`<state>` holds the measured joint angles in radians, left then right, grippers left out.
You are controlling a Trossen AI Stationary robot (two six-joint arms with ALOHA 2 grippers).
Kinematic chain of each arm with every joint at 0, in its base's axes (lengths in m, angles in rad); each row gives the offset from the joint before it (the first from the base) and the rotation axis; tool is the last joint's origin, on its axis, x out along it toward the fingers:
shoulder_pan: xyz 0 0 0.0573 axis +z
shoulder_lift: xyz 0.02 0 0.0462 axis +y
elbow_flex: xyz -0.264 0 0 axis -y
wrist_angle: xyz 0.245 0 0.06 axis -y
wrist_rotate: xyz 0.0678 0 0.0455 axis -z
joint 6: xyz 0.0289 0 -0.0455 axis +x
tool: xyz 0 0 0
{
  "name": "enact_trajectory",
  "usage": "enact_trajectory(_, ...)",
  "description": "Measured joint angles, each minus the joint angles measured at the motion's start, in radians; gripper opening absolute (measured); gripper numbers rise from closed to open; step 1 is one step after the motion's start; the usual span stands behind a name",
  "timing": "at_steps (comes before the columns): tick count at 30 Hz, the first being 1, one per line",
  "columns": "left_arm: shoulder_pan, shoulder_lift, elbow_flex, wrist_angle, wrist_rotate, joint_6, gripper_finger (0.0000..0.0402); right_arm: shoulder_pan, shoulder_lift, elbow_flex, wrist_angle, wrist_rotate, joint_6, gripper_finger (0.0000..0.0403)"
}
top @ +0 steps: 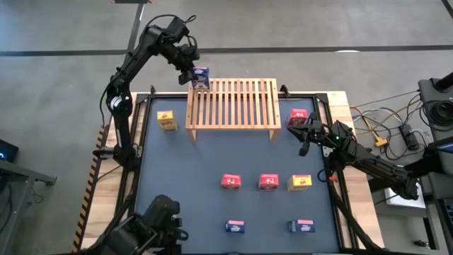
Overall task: Stack cereal on shelf
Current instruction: Put the top blue cereal box on the shelf
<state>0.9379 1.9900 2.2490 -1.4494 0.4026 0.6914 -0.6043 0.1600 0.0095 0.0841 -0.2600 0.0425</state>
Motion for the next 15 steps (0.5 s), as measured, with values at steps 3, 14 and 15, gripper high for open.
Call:
enact_trajectory(3, 0.000, -0.003, 0.000, 0.000, -0.001, 0.000, 0.0170, 0.000, 0.000, 0.000, 0.000, 0.000, 0.001, 0.0009)
enact_trajectory(14, -0.001, -0.004, -0.002, -0.007, -0.005, -0.037, 0.0225, 0.000, 0.000, 0.000, 0.000, 0.000, 0.001, 0.0009)
enact_trajectory(15, -0.001, -0.004, -0.002, -0.007, -0.003, -0.037, 0.0227, 0.000, 0.000, 0.000, 0.000, 0.000, 0.000, 0.0009)
